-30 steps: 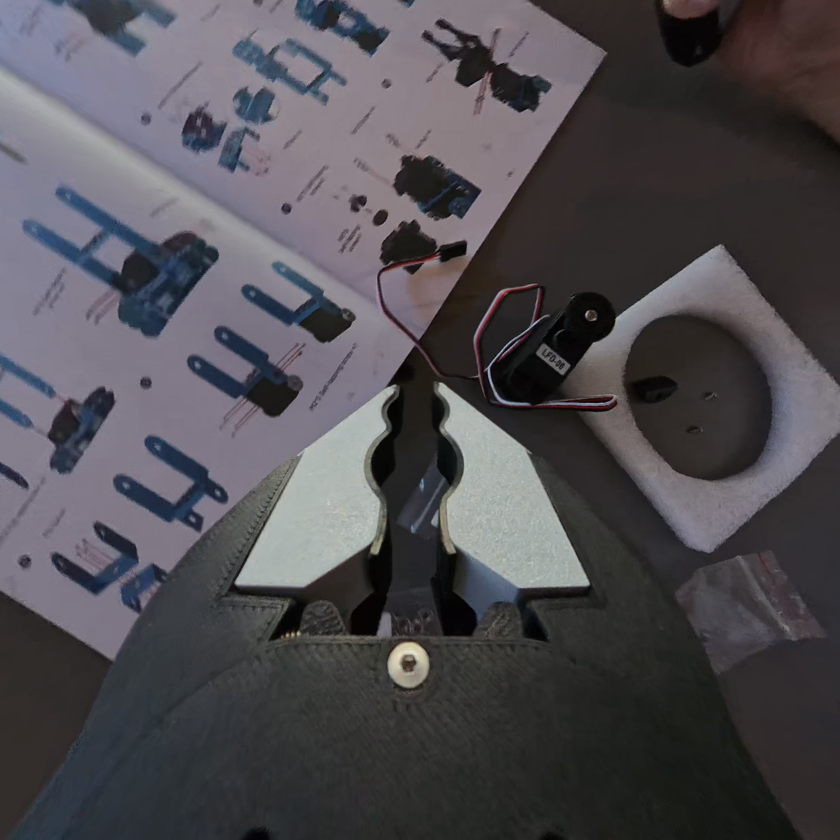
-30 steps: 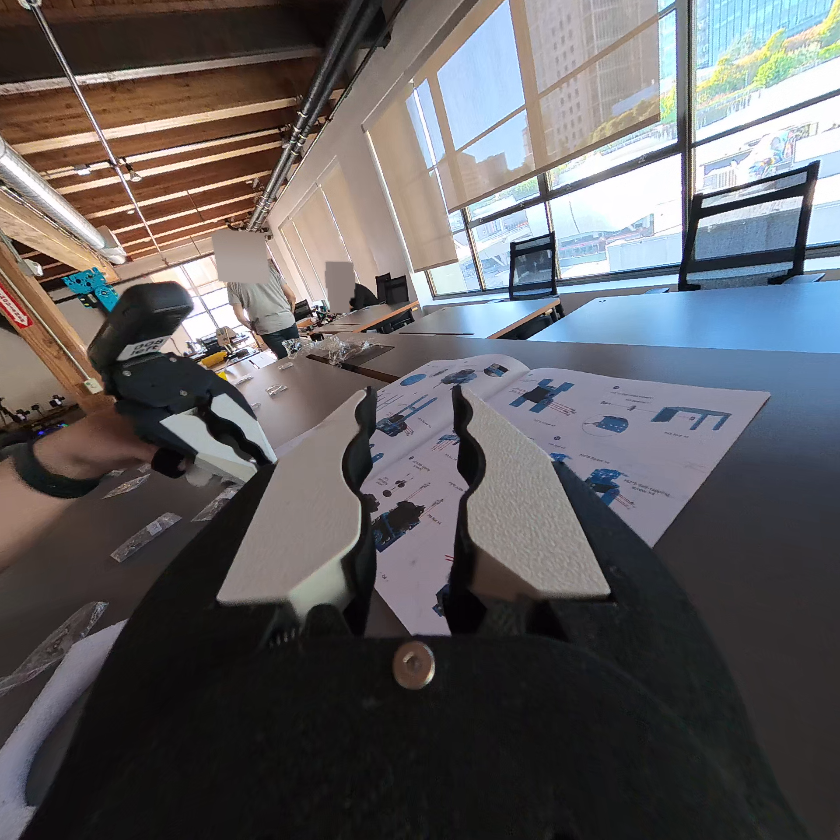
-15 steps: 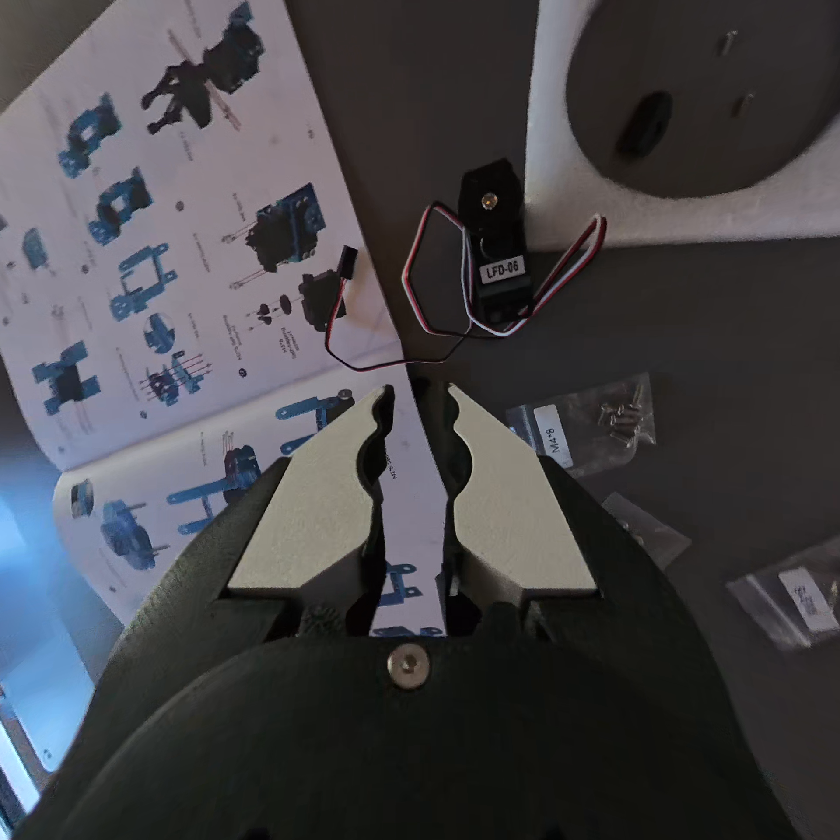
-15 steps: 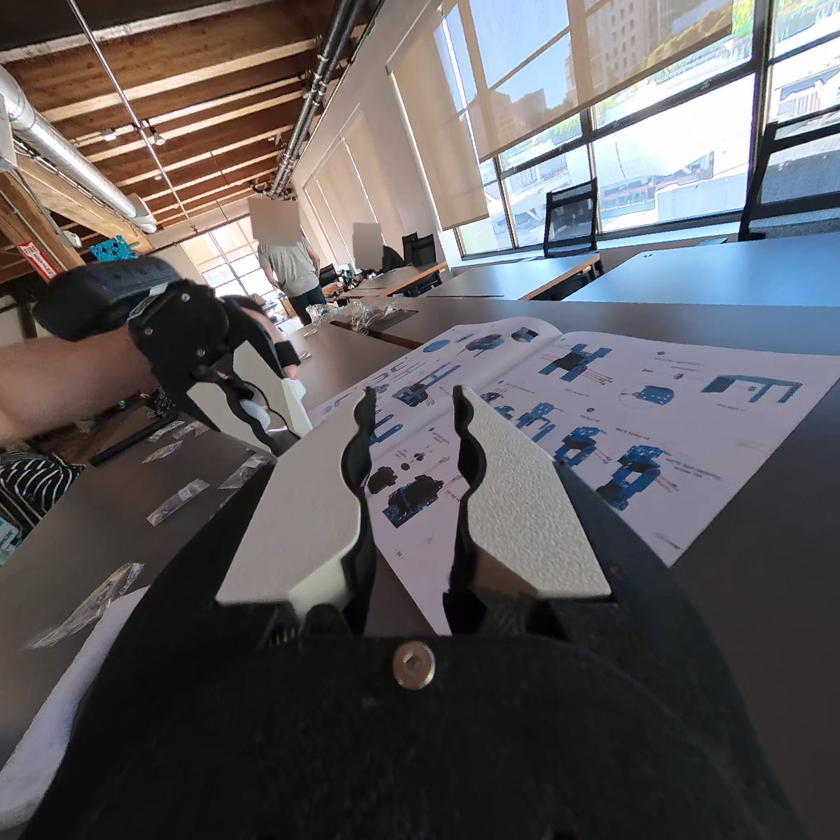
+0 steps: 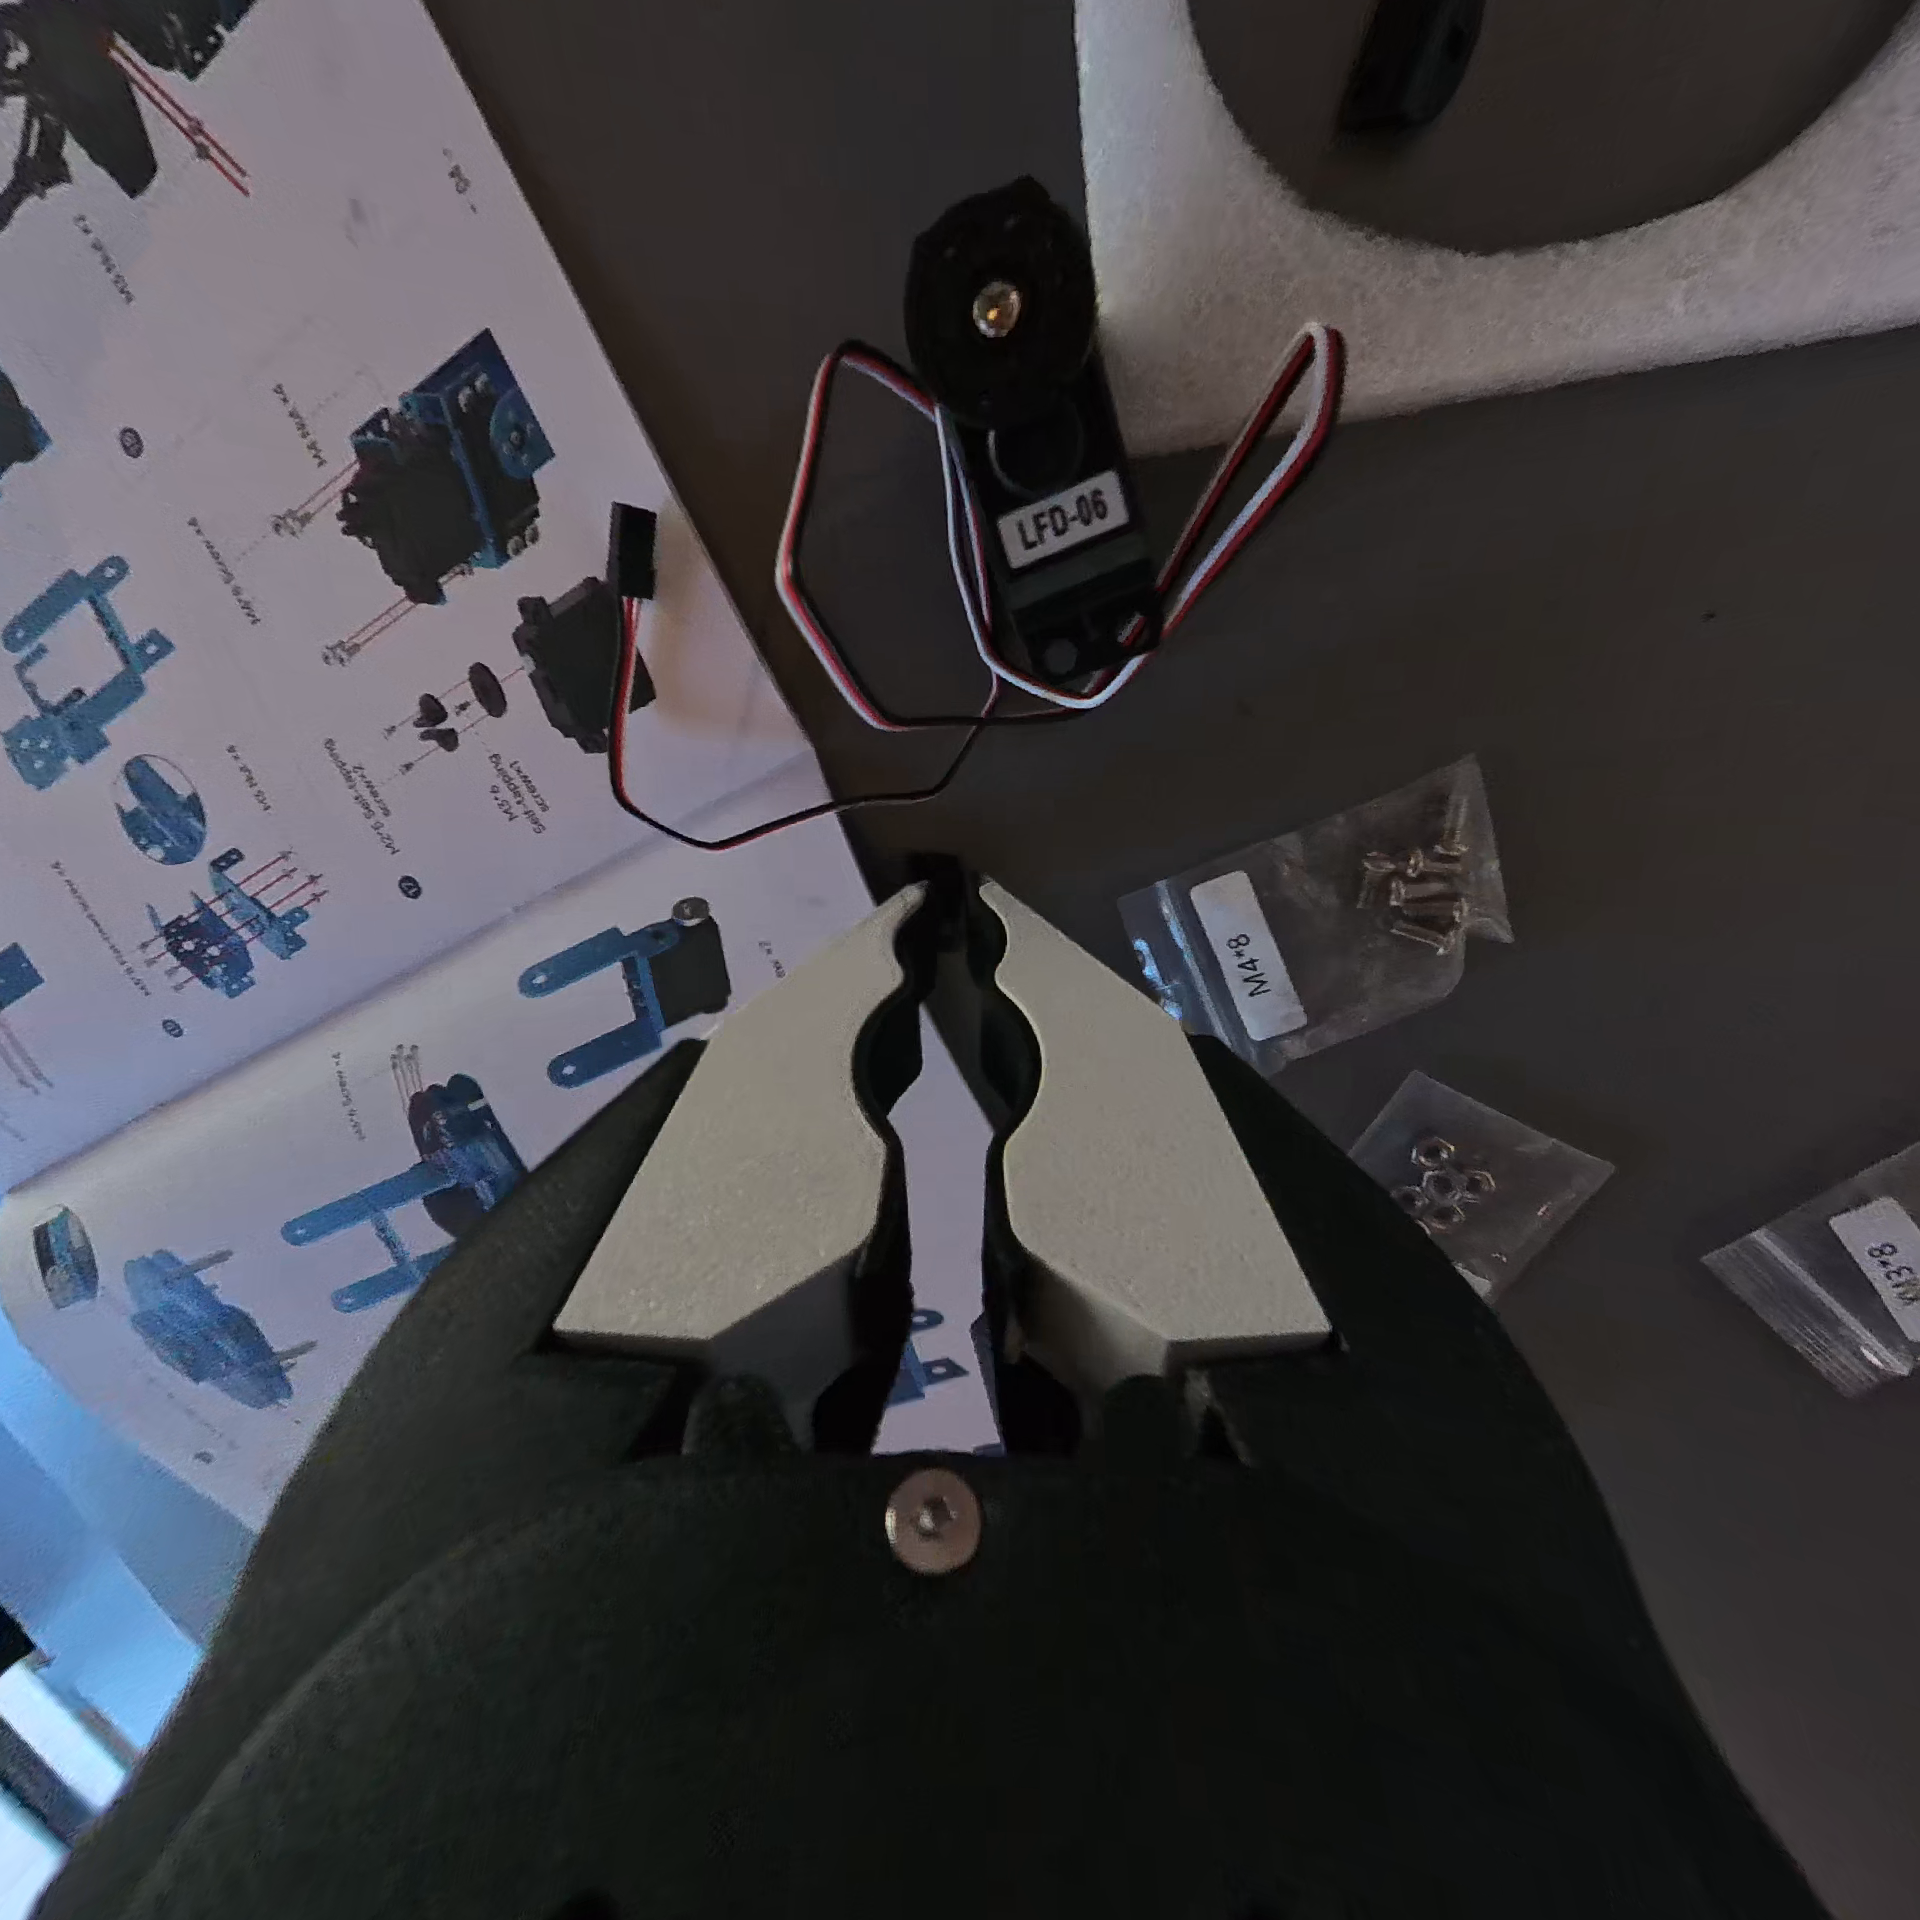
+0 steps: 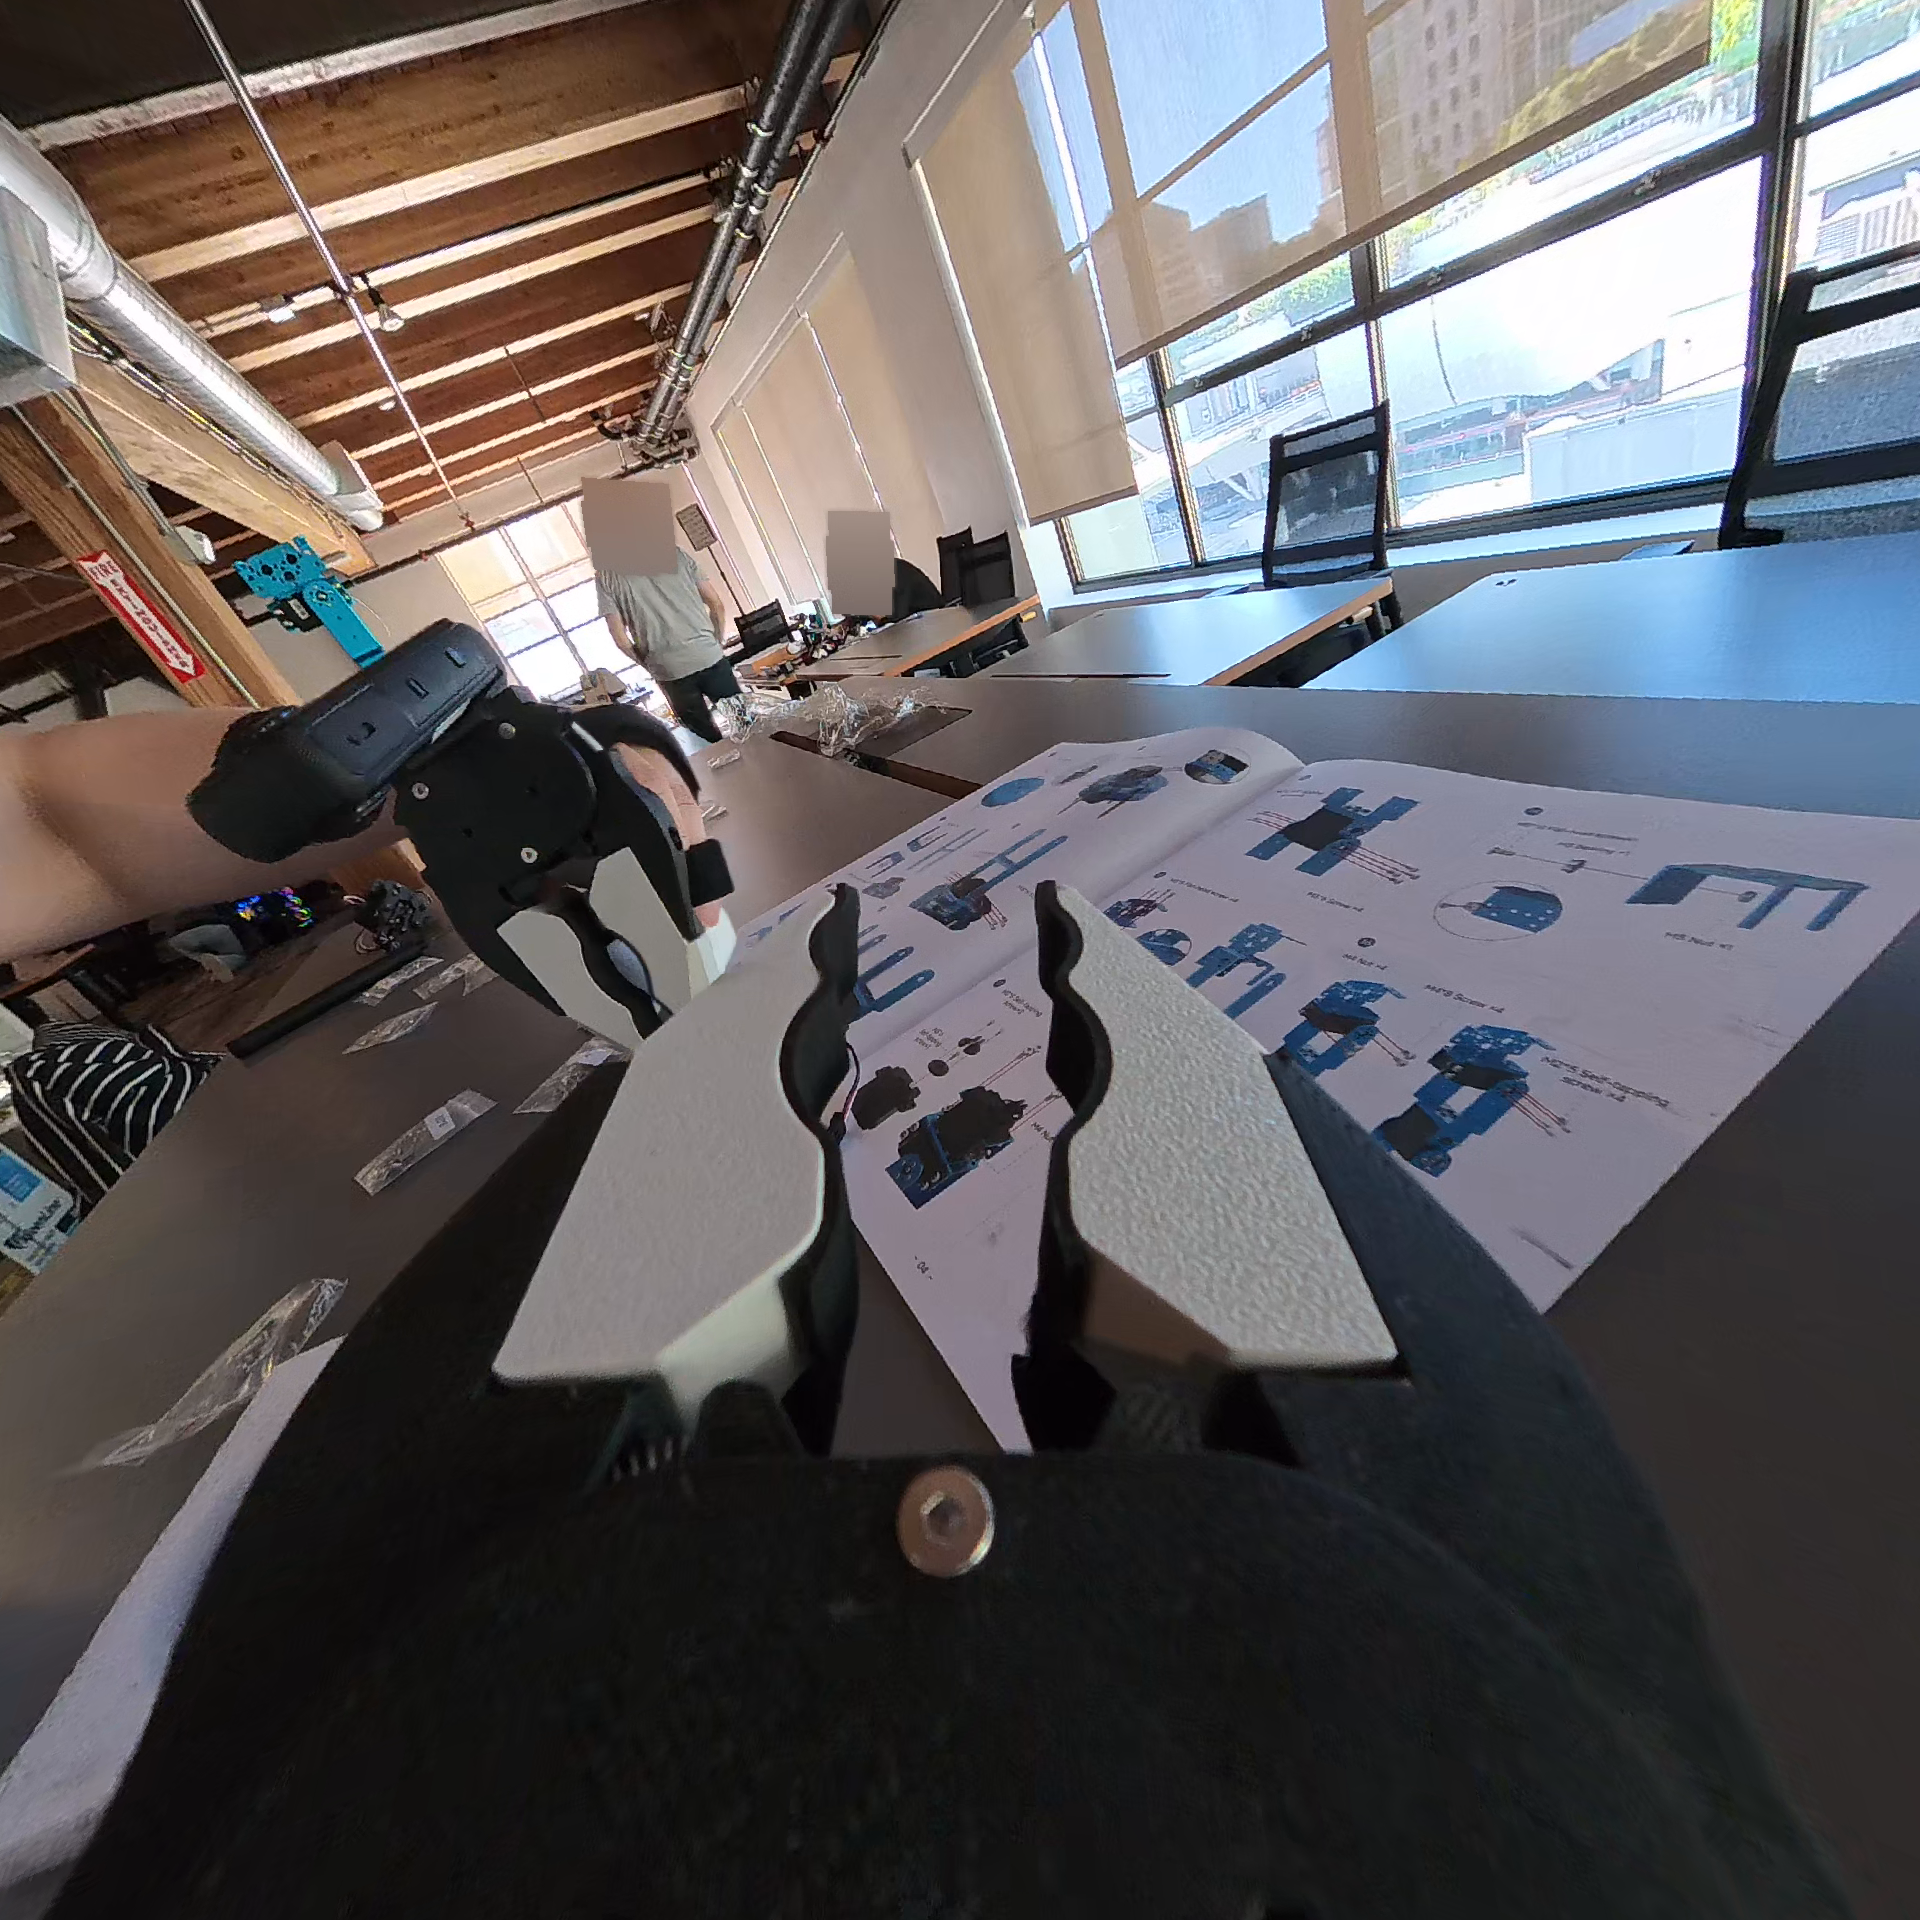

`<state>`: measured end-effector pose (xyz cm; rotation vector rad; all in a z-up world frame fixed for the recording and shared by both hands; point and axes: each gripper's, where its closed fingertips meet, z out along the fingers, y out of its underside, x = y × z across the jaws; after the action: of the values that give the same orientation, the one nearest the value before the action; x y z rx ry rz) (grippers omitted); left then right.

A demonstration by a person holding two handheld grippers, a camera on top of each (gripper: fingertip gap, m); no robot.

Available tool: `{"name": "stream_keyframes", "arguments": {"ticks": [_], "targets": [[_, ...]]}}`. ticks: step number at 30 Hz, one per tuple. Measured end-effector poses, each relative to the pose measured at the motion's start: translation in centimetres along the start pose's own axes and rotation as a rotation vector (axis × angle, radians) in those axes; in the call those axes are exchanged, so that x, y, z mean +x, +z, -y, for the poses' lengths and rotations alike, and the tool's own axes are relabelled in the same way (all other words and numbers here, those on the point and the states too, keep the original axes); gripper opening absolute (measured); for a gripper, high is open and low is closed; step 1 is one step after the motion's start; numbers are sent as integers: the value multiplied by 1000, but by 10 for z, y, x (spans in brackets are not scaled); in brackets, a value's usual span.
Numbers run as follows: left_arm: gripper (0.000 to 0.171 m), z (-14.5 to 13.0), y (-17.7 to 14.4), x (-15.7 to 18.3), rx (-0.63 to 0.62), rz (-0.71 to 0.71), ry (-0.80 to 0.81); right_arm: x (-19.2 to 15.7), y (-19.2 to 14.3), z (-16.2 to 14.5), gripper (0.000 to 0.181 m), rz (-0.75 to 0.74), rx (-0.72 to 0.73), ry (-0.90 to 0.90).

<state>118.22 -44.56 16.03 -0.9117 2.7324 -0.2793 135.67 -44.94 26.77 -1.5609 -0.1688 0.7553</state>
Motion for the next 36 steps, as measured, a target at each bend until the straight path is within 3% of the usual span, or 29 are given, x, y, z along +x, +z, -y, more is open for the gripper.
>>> {"name": "stream_keyframes", "arguments": {"ticks": [8,19,27,33,36], "targets": [[0,-2,-7,-1,16,87,-170,-3,2,-3,33,14,-15,-6],[0,33,-61,20,312,377,-510,-8,6,-7,33,34,-32,-17],[0,77,-114,45,571,702,-705,-14,10,-16,33,56,-76,-24],[0,103,-148,41,502,1021,-704,-28,10,-7,32,120,-27,48],[0,123,-151,32,358,1155,-655,-53,9,0,32,237,-25,208]]}}
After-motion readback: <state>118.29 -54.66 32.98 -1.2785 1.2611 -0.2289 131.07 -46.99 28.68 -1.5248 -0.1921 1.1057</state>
